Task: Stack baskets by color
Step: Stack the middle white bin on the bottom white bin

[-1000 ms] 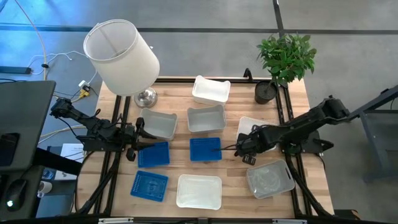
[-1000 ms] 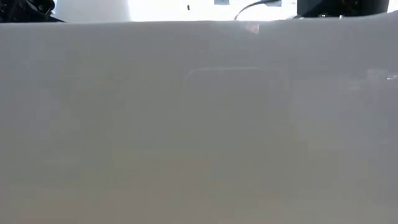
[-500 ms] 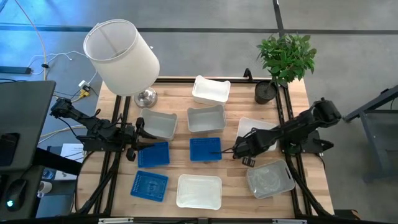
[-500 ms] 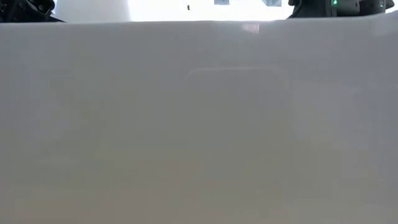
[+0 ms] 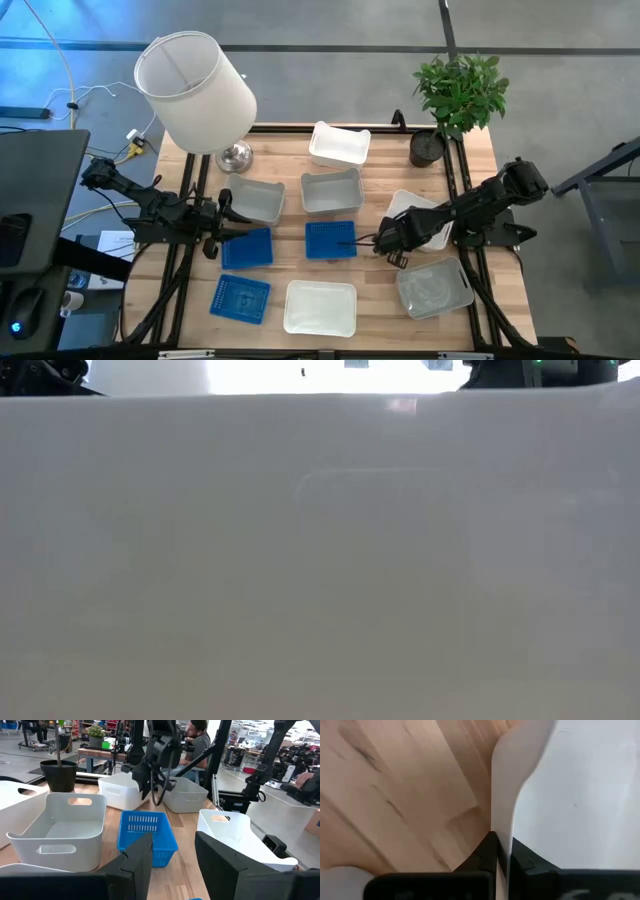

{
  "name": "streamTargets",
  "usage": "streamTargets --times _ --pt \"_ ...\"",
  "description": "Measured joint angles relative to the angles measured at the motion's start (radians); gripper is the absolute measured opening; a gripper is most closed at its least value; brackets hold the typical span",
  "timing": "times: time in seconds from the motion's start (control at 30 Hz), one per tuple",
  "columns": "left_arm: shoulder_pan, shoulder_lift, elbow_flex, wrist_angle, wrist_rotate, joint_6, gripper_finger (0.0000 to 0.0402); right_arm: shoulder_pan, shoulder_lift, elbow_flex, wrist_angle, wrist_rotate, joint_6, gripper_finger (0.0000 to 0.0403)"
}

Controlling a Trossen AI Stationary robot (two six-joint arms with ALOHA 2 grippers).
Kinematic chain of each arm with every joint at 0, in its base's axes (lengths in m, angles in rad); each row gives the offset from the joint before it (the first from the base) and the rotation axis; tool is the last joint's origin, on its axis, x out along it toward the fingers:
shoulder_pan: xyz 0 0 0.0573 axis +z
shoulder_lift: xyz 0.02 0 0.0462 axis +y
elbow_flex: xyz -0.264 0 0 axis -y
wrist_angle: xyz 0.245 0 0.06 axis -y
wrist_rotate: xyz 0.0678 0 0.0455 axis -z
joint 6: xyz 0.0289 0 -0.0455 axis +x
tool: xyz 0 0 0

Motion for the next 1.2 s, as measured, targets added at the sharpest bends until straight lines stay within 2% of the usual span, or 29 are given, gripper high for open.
streamTargets --times 0.3,0.57,0.77,0.97,1.2 --pt "0.0 0.0 0.0 0.0 -0.01 0.0 0.0136 0.039 0.0 0.24 -0.178 0.119 0.054 0.0" --pt "0.0 0.0 0.0 -0.008 -0.073 0.001 0.0136 0.092 -0.001 0.428 -0.183 0.214 0.096 0.0" --pt "0.0 0.0 0.0 -0.009 -0.076 0.0 0.0136 0.142 0.01 0.572 -0.141 0.298 0.085 0.0" --pt "0.0 0.0 0.0 -0.043 -0.076 -0.004 0.0136 0.17 0.107 0.756 -0.141 0.346 -0.003 0.0" --pt "0.0 0.0 0.0 -0.109 -0.077 -0.029 0.0136 0.169 0.294 1.036 -0.244 0.297 -0.062 0.0"
